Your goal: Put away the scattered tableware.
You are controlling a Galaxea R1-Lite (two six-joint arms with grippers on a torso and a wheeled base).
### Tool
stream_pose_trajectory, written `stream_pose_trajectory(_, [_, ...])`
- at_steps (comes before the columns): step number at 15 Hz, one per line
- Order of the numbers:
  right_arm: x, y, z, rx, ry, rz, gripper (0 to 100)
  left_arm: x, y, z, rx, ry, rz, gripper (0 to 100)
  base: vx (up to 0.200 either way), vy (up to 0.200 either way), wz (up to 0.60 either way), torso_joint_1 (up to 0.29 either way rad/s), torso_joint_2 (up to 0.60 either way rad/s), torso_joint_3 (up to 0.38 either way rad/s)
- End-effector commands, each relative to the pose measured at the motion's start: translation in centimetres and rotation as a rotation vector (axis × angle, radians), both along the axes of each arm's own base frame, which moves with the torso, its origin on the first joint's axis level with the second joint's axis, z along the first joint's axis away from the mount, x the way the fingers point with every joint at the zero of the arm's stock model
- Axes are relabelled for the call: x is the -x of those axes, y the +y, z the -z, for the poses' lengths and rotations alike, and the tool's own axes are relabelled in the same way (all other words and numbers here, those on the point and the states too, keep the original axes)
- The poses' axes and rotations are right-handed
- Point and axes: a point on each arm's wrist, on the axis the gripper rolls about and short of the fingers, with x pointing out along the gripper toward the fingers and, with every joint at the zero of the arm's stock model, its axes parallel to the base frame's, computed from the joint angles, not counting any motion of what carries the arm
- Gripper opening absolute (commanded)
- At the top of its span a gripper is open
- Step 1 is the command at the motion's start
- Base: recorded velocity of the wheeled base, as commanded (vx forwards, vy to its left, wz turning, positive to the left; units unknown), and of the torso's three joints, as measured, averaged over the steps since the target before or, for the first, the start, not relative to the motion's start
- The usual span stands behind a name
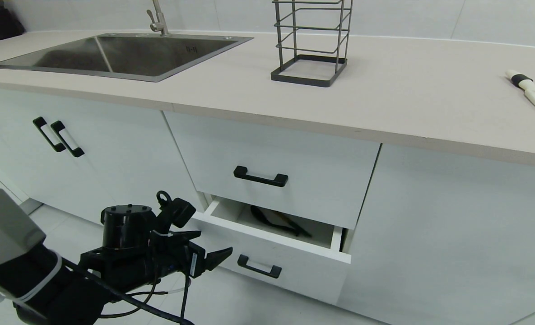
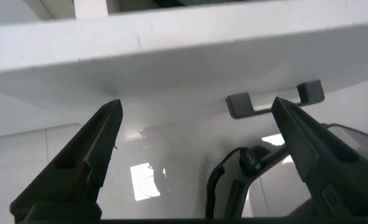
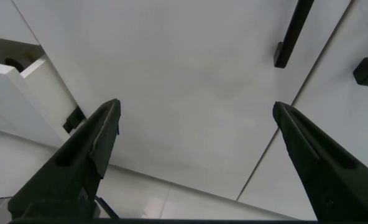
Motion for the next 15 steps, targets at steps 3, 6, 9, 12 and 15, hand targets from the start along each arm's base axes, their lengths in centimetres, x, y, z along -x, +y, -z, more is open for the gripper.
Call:
stream_pose_trajectory(3, [0.0, 0.0, 0.0, 0.000, 0.001, 0.000, 100, -0.6, -0.2, -0.2, 0.006, -0.019, 0.001, 100, 0.000, 0.000, 0.00, 0.000, 0.00, 0.000])
stream_pose_trajectory(6, [0.0, 0.0, 0.0, 0.000, 0.001, 0.000, 100, -1.5, -0.4, -0.3, 0.010, -0.035, 0.001, 100, 0.000, 0.000, 0.00, 0.000, 0.00, 0.000])
stream_pose_trajectory(9, [0.0, 0.0, 0.0, 0.000, 0.001, 0.000, 100, -2.0, -0.5, -0.2, 0.010, -0.038, 0.001, 100, 0.000, 0.000, 0.00, 0.000, 0.00, 0.000])
stream_pose_trajectory(12, [0.0, 0.0, 0.0, 0.000, 0.001, 0.000, 100, -2.5, -0.6, -0.4, 0.014, -0.053, 0.001, 100, 0.000, 0.000, 0.00, 0.000, 0.00, 0.000])
stream_pose_trajectory(15, [0.0, 0.0, 0.0, 0.000, 0.001, 0.000, 100, -3.0, -0.8, -0.6, 0.018, -0.070, 0.001, 100, 0.000, 0.000, 0.00, 0.000, 0.00, 0.000])
